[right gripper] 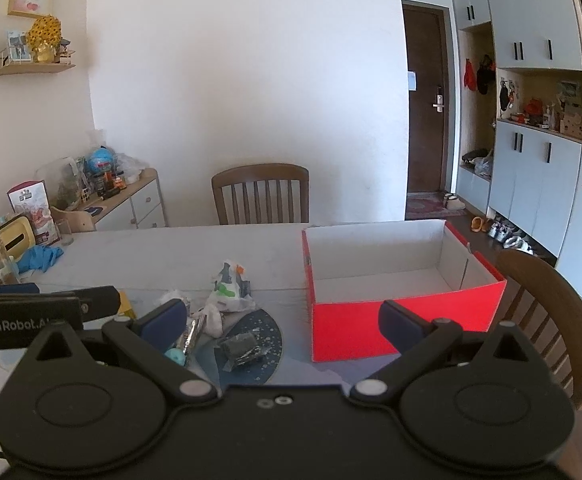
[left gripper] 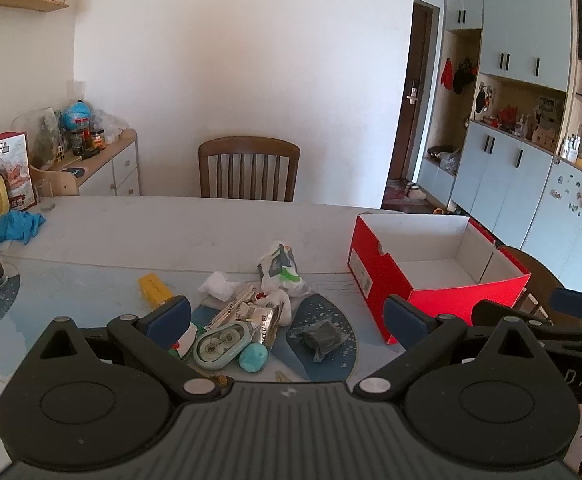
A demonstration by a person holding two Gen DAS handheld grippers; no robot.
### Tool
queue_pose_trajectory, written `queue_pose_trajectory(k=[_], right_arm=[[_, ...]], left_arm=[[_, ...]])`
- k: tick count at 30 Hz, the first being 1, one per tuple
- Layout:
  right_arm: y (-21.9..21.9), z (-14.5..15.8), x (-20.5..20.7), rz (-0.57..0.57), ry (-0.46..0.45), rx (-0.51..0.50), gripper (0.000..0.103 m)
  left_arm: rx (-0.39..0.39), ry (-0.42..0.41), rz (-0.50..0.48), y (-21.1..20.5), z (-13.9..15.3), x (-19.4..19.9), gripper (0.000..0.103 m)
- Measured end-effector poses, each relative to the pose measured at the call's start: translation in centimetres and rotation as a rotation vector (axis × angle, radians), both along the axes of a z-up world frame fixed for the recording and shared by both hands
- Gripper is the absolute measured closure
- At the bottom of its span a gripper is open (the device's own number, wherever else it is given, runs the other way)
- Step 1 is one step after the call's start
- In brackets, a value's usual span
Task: Organize objects
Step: 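Move both tools toward the clutter on the table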
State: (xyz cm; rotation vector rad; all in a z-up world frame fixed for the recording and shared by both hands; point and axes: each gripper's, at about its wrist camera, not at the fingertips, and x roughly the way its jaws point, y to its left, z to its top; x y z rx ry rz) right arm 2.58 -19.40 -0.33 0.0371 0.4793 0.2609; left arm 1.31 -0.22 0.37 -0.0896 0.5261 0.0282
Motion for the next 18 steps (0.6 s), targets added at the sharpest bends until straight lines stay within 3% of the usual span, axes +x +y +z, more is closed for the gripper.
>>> queue_pose_trajectory(k=[18], right_arm=[[4.5,-0.8,2.3,0.033,0.058,-0.015,0.001]], left_arm=[[0.025,0.006,-0.032,3.8,-1.4,3.1,0.000]])
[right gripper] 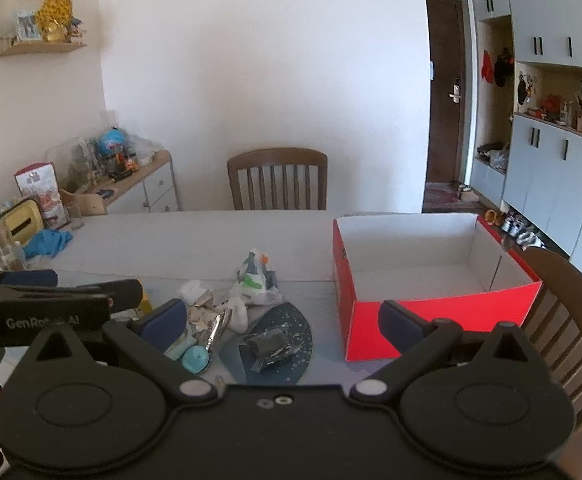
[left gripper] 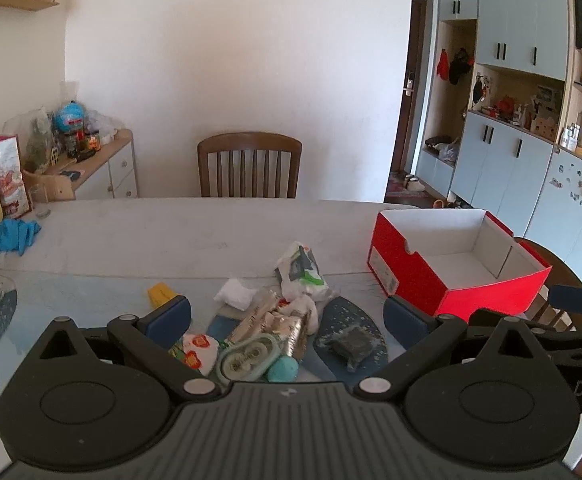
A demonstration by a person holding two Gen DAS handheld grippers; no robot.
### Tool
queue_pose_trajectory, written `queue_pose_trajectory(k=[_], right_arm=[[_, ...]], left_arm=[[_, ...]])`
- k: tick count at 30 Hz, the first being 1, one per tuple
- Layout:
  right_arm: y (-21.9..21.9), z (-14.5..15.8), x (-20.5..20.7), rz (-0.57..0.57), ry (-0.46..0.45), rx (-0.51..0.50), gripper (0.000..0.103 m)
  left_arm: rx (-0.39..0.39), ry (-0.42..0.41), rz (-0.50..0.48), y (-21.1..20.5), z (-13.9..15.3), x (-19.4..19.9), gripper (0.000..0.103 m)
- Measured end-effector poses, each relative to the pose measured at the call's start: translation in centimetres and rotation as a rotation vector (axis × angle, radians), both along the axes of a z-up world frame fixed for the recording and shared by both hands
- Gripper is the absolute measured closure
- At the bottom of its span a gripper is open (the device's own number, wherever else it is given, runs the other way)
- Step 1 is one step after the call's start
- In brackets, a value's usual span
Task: Organize objects
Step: 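Move both tools toward the clutter on the table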
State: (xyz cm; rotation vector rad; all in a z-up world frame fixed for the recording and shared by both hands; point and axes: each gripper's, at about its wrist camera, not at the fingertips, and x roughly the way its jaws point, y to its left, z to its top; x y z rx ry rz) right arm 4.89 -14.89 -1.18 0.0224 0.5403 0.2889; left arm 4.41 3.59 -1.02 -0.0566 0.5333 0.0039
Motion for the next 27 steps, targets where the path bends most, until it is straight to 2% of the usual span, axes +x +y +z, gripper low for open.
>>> queue_pose_trajectory(k=[3,8,12,17,22,27], right_arm=[[0.5,-0.4,0.7,-0.004,0.032,0.013,0.001],[1.7,-1.7,1.8,0.005,0.086,0.009,0.001],[3.0,-2.9,2.9,0.034,0.146,-0.003,0.001],[4.9,-4.2,3.9,0.088,0.176,-0.023,0.003],[6.4,-5.8,5.3,0.111,0.221,-0.049,0.010],[8.1,-7.6,5.9,0.206,0.283,-0.041,0.016]], left_arm=[[0.006,0.004,-0.017,0.9,-0.5,0.6,0.000],[-0.009,0.066,-0.025,3.0,-2.6,1.9,0.000],[0.018,0.109,-0.018,4.6,-4.6,3.1,0.000],[0.037,0.156,0.004,7.0,-6.7,5.0,0.000],[0.027,0.194,0.007,9.0,-8.5,7.1,0.001],[0.015,0.228,-0.014,9.9,-10.2,8.9,0.001]])
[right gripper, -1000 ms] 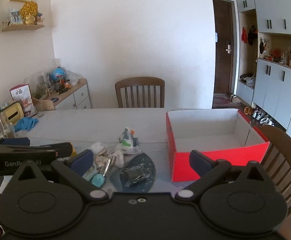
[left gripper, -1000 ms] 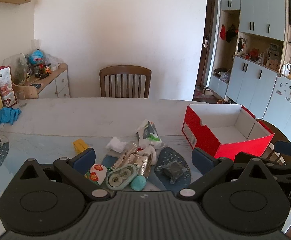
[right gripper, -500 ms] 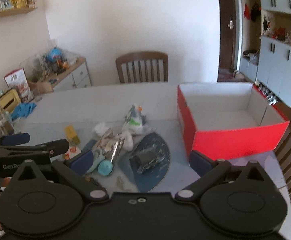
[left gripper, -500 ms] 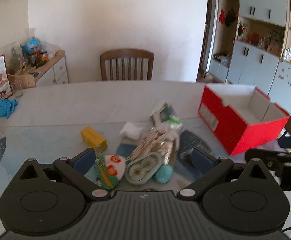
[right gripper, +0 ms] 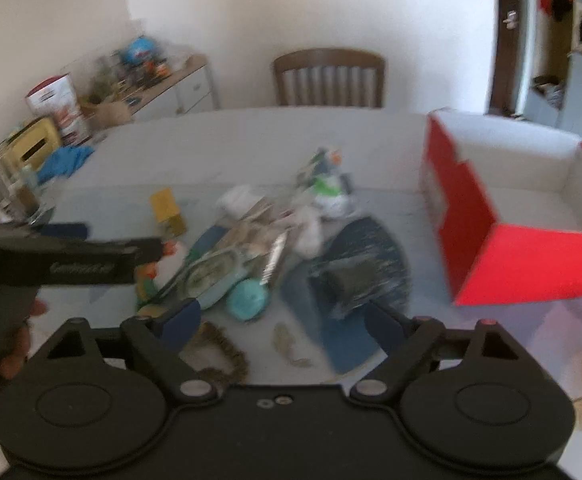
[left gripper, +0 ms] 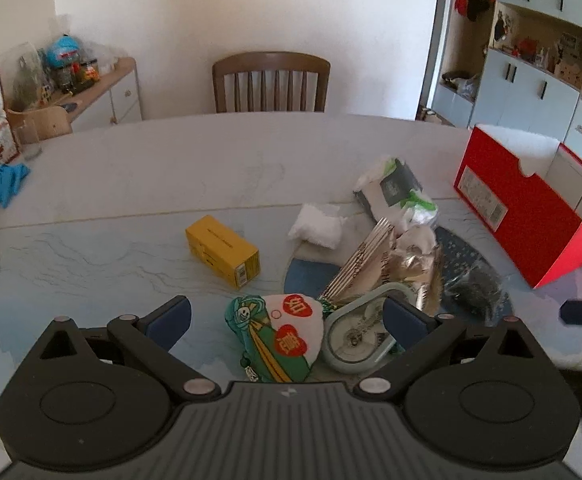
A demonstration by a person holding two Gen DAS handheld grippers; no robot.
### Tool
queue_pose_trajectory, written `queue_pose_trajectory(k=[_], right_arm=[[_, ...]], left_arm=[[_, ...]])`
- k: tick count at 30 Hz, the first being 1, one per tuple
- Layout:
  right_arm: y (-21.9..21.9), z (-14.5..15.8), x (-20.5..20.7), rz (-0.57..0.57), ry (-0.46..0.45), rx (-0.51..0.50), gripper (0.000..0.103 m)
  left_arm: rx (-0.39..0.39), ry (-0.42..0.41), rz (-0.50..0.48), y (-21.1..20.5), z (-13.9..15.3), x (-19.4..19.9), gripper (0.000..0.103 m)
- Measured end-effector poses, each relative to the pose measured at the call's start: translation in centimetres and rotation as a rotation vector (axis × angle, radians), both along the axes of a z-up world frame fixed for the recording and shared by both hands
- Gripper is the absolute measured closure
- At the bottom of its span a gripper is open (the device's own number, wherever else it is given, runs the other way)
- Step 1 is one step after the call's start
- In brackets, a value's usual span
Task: Organize objects
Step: 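Move both tools toward the clutter on the table, then grasp the green charm pouch with the left tool while the right tool grasps the brown bead bracelet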
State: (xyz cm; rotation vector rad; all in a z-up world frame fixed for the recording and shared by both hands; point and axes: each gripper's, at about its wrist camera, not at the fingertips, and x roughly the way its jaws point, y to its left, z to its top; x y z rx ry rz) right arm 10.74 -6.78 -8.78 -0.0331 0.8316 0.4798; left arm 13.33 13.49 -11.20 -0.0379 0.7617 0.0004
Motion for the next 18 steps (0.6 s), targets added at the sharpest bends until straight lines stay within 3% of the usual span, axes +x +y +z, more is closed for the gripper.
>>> queue_pose_trajectory(k=[11,16,18], right_arm=[[5.2,-3.2,0.5,0.177,0.089,-0.085,0.023],[6.8,-3.6,0.3,0.240,0.110,-0.095,0.034],[7.5,-4.0,0.2,0.265,0.124,-0.103,0.043]], left_arm=[[-0.033,0.075,-0.036,1.1,-2.7,2.2,0.004],[-0.047,0.094,-0.044,1.5,-3.5,2.6,0.008],[-0.048,0.099,-0.045,1.6,-3.7,2.8,0.009]])
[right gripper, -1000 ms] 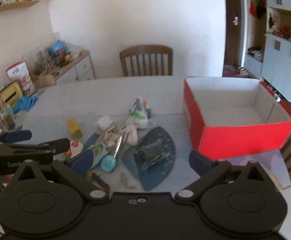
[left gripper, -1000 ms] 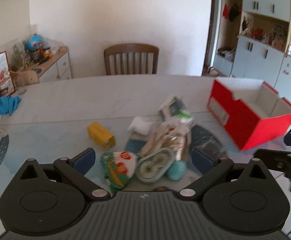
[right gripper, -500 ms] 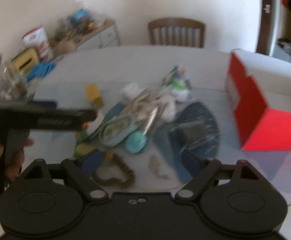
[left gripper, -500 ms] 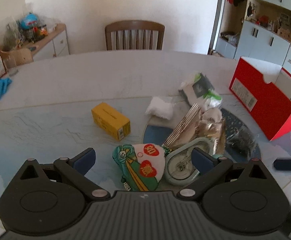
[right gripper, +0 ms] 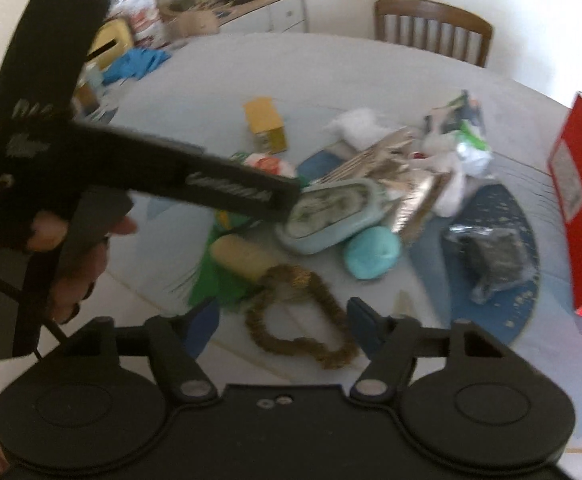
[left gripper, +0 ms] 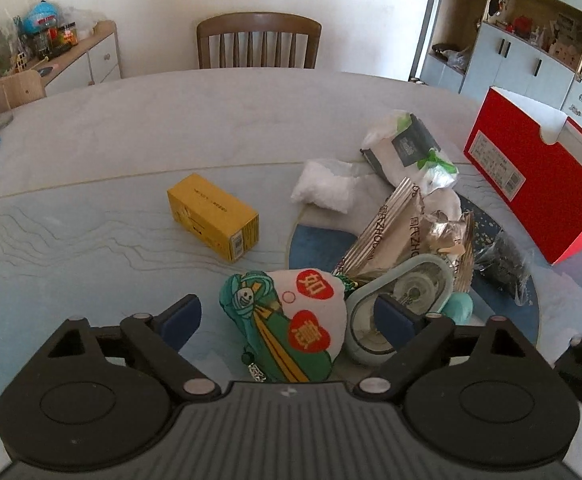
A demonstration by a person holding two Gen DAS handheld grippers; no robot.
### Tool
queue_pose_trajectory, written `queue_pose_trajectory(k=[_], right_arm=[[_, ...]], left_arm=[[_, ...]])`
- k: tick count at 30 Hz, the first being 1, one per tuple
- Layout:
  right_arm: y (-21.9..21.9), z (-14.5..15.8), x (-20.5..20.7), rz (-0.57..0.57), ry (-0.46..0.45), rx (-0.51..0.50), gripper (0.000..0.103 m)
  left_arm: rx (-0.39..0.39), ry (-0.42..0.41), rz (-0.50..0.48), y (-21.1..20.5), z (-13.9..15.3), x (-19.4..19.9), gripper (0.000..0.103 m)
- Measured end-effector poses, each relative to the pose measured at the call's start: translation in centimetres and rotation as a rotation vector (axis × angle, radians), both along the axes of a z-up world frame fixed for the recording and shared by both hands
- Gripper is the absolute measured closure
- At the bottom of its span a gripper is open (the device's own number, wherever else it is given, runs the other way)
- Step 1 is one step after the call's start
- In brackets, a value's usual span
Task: Organize objects
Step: 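Grasp the green charm pouch with the left tool while the right tool grasps the brown bead bracelet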
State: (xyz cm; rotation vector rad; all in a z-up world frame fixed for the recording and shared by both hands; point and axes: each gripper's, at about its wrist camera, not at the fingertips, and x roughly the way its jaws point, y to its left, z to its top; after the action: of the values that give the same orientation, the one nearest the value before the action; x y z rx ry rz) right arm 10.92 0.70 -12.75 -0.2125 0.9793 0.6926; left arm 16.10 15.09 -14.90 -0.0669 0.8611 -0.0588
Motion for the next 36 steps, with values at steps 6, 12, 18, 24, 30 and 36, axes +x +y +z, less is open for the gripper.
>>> queue_pose_trajectory(k=[6,12,18,24,30,36], right_arm=[[1.1,-0.4,-0.2,0.026,0.016,-0.008,0.059],[1.3,-0.7,0.0,0.011,0.029,-0.016,0.074],[0.8,-0.7,0.0,-0.035,0.028,-0.021,0.093],[-0.9,0.2,0.2,-0.099,0.017,0.018,0.096],[-3.2,2.1,0.6,-0.149,0.002,0.077,0.096],[-5.9,4.9,0.7,-0.160,-0.009,0.120,0.096]], left_arm=[[-0.008,0.021,-0.003,0.4,-0.7,0.2,0.028],[-0.029,0.017,-0.006,0.6,-0.8,0.3,0.039],[-0.058,0.014,0.012,1.2,-0.4,0.2,0.045],[-0.070,-0.007,0.017,1.3,1.4,-0.3,0.046],[-0.090,-0.019,0.000,0.8,4.0,-1.0,0.046],[-0.118,-0.015,-0.039,-0.7,7.0,-1.4,0.046]])
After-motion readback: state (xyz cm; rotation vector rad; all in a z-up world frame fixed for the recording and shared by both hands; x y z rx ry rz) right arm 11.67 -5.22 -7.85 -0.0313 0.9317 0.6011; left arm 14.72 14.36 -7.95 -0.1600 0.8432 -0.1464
